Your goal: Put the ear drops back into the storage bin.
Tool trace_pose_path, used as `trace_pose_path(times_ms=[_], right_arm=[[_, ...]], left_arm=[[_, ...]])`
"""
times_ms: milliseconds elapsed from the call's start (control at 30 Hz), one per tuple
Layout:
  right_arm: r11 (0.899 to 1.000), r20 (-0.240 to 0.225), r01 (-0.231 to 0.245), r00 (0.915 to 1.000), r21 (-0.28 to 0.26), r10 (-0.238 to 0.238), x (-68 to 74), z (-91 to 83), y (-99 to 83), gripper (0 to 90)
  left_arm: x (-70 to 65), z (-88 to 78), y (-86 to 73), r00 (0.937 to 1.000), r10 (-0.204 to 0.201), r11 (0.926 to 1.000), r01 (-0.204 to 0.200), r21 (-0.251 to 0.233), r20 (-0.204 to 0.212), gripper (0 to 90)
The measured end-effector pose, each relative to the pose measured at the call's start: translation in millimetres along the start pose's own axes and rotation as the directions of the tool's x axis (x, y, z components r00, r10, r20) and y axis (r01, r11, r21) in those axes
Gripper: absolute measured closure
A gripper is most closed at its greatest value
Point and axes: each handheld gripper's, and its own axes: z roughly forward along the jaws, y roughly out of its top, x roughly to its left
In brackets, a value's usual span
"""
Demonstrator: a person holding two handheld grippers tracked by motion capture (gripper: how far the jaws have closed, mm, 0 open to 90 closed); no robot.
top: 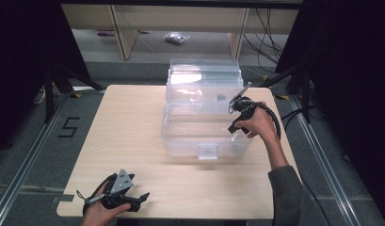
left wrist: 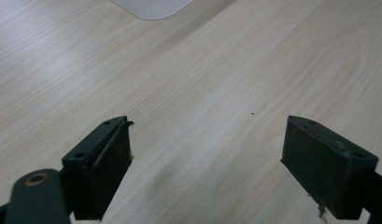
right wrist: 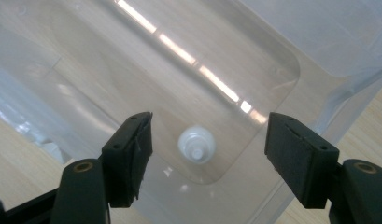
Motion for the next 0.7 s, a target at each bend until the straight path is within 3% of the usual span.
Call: trace_pose_path(times_ms=[33,67,267,300,400,700], right_arm=[[1.000,-0.006,0.023,0.9997,-0.014,-0.023,-0.4,-0.8,-0.6,32.9],[1.000,-0.012,-0.002,0.9999,-0.011,0.001,1.9,-2.6,-1.5,32.7],[0.999,-0.008,0.027,0.9996,-0.034,-0.027,8.1,-6.0,-6.5,30.8],[0.999,-0.015,0.014,0.9998,-0.030,-0.015,11.6,-7.0,-7.4,30.7],[0.998,-0.021,0.041,0.9989,-0.055,-0.042,13.8,-7.2,-10.2,29.8],[0.996,-0.027,0.032,0.9990,-0.083,-0.034,20.6,-13.4,-20.9,28.7]], left_arm=[[0.1,0.1,-0.1,1.0000,0.001,1.0000,-0.001,0.002,-0.001,15.1],[0.1,0.0,-0.1,1.0000,0.002,1.0000,-0.002,0.002,-0.001,15.1],[0.2,-0.1,-0.1,1.0000,0.001,1.0000,-0.001,0.001,-0.003,15.1],[0.1,-0.1,0.0,1.0000,0.000,1.0000,0.000,-0.001,-0.002,15.1],[0.0,-0.1,-0.2,1.0000,0.000,1.0000,0.000,0.000,-0.001,15.1],[0.2,0.0,-0.2,1.0000,-0.001,1.0000,0.001,0.001,-0.003,15.1]])
